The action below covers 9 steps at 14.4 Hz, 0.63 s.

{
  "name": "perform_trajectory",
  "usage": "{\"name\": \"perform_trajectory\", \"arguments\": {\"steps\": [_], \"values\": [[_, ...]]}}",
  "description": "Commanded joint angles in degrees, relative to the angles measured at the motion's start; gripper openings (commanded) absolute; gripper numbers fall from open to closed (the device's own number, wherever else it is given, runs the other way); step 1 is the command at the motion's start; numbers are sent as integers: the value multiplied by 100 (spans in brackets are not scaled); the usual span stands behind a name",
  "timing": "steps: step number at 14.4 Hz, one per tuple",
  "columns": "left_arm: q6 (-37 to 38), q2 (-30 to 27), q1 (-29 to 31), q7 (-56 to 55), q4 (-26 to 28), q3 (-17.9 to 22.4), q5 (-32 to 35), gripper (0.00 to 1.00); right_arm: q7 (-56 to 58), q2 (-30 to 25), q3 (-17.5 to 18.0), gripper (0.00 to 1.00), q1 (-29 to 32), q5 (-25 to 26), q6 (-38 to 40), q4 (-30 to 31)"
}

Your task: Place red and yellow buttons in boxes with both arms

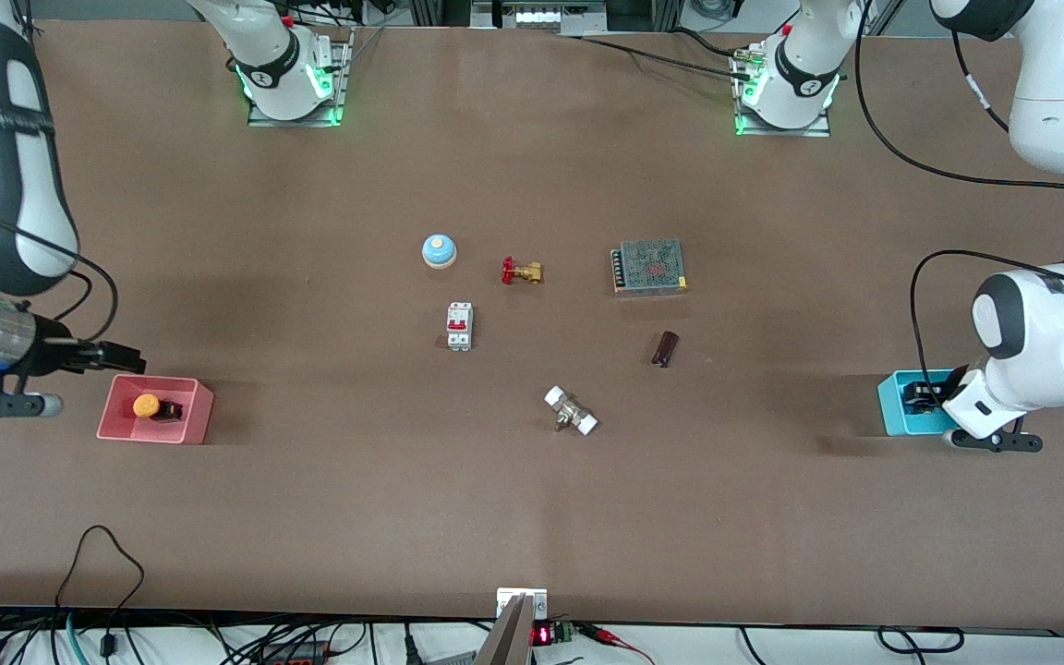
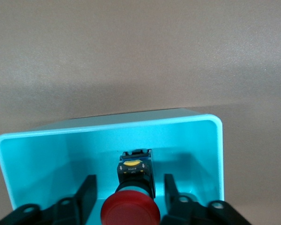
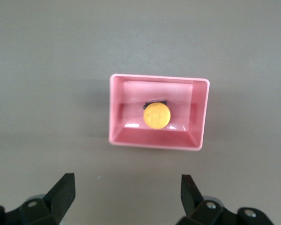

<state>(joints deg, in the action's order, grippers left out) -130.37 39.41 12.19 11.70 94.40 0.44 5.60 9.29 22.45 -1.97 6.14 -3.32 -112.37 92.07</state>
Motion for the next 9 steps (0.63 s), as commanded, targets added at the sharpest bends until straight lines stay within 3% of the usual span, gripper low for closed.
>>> {"name": "perform_trajectory", "arguments": {"steps": [1, 6, 9], "values": [[99, -284, 82, 410, 9, -71, -77, 100, 64, -766, 21, 100, -113, -38, 530, 127], [809, -907, -40, 535, -97, -106, -60, 100, -129, -1689, 22, 100, -420, 217, 1505, 136], [1651, -1470, -312, 465, -245, -176, -68, 100, -147, -1998, 56, 100, -491, 226, 1701, 154]]}}
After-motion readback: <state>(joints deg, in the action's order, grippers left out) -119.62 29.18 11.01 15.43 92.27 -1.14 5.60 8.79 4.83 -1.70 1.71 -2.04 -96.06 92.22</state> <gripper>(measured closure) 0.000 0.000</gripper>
